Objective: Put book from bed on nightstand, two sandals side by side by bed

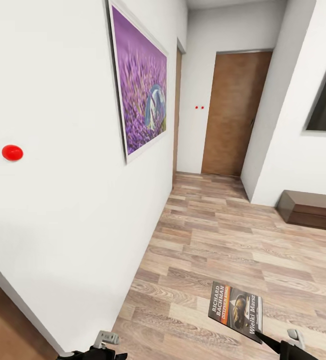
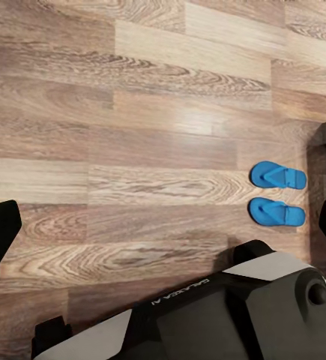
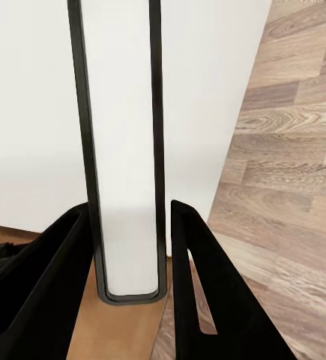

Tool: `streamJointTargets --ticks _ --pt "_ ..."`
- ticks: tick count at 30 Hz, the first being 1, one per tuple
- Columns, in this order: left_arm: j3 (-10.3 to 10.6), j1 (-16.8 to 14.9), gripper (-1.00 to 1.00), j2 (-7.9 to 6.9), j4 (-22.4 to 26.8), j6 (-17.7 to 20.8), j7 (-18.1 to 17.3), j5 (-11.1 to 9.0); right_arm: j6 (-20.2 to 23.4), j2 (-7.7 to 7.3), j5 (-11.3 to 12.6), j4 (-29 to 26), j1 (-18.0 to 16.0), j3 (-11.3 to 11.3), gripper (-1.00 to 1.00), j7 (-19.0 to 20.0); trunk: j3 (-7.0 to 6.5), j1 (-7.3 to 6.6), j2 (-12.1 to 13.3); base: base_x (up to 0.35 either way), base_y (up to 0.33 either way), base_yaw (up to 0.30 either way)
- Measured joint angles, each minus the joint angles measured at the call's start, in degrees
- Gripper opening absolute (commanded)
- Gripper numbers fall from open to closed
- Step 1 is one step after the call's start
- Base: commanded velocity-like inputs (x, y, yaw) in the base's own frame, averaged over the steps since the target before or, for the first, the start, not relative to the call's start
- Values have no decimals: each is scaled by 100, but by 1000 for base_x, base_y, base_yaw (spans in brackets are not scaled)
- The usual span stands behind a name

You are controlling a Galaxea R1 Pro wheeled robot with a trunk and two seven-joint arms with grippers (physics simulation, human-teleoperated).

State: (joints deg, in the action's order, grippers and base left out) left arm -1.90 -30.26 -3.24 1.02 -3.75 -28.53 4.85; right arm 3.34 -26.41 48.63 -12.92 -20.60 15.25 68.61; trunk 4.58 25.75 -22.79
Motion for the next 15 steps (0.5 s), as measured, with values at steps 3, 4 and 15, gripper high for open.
streamJointTargets --ticks 3,4,15 --pt "0 0 100 0 0 -1 0 0 0 0 0 0 0 5 -100 -1 0 -1 0 44 1 0" --pt "0 0 100 0 0 -1 0 0 0 0 0 0 0 8 -100 -1 0 -1 0 159 0 0" --pt "0 0 100 0 0 0 5 0 0 0 -2 1 0 13 -100 5 0 -2 0 259 0 0"
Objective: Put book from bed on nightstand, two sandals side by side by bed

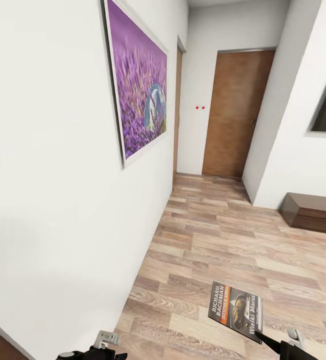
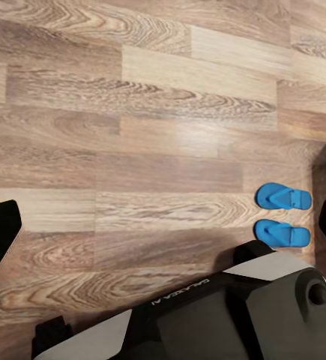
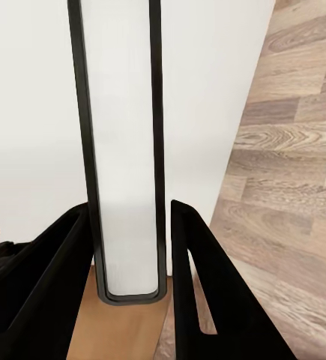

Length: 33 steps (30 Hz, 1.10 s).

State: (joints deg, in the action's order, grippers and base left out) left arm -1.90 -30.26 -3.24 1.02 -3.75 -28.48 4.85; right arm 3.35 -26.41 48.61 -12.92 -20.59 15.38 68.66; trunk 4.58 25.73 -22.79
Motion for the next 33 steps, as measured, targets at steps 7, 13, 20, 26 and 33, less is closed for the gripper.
streamJointTargets --ticks 7,13,20,26,33 --pt "0 0 100 0 0 -1 -2 0 0 0 2 -1 0 -4 -100 2 0 2 0 32 0 0" --pt "0 0 100 0 0 -1 -8 0 0 0 2 -1 0 -4 -100 2 0 2 0 1 0 0" --pt "0 0 100 0 0 -1 -4 0 0 0 2 0 0 -2 -100 2 0 0 -1 103 43 0" --pt "0 0 100 0 0 -2 -5 0 0 0 2 -1 0 -5 -100 2 0 2 0 75 27 0" --pt "0 0 100 0 0 0 -4 0 -1 0 2 -1 0 -1 -100 2 0 1 -1 37 21 0"
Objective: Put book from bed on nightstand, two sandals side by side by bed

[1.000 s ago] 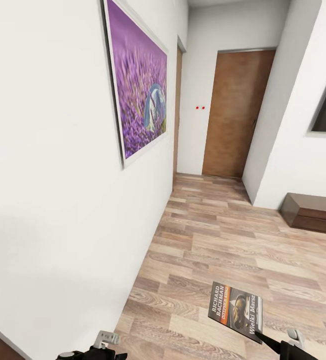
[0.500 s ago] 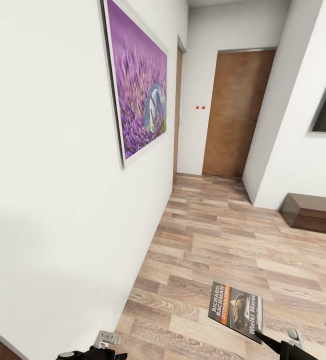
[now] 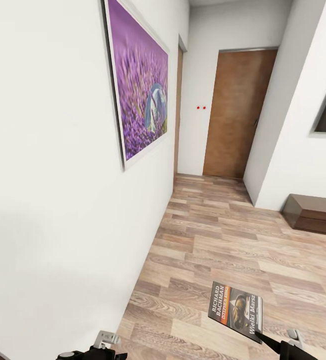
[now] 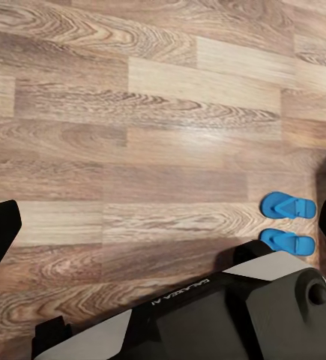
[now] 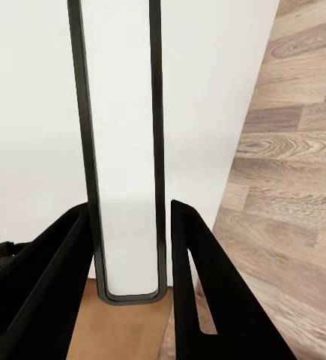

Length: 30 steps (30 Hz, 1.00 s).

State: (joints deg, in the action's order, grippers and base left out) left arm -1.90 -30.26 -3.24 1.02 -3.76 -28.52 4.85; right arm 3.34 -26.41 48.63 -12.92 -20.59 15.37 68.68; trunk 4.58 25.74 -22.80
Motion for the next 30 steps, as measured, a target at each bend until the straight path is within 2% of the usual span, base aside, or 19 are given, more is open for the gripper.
streamJointTargets --ticks 13,19,30 --pt "0 0 100 0 0 -2 -3 0 0 0 0 0 0 -3 -100 0 0 1 1 67 31 0" --pt "0 0 100 0 0 -5 4 0 0 0 -1 0 0 -4 -100 0 0 -1 1 202 16 0" --pt "0 0 100 0 0 -8 -2 0 0 0 0 0 0 -3 -100 0 0 1 1 19 1 0"
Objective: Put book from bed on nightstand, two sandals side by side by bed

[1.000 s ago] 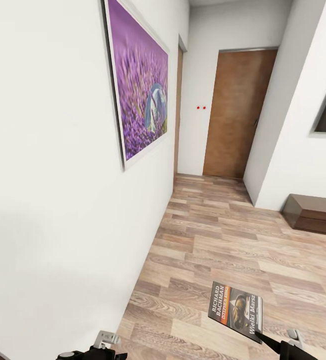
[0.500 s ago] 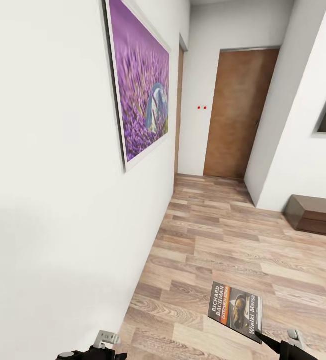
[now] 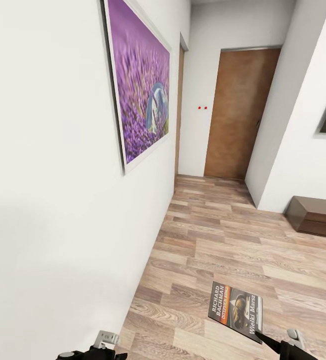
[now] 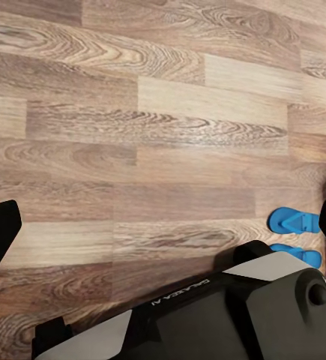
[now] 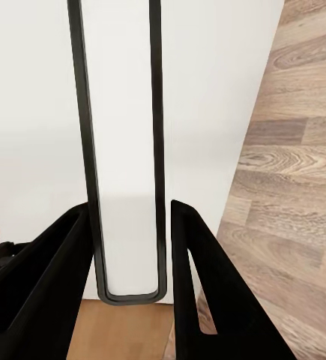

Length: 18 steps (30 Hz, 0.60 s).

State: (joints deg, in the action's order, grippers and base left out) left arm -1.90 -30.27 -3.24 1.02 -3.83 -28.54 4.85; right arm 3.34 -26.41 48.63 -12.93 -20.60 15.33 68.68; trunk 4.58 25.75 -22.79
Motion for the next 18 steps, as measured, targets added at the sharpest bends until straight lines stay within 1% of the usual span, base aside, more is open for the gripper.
streamJointTargets --ticks 3,7,13,18 --pt "0 0 100 0 -1 0 4 0 0 0 0 0 1 1 -100 0 5 0 0 0 0 -75" --pt "1 -1 100 1 -1 -1 4 0 0 0 0 -1 1 0 -100 0 23 0 0 0 0 -144" --pt "0 0 100 0 0 -1 3 0 0 0 0 0 0 0 -100 7 31 0 0 10 2 -32" --pt "0 0 100 -1 0 -1 4 -6 0 0 0 0 0 3 -100 4 32 -2 -1 196 89 -3"
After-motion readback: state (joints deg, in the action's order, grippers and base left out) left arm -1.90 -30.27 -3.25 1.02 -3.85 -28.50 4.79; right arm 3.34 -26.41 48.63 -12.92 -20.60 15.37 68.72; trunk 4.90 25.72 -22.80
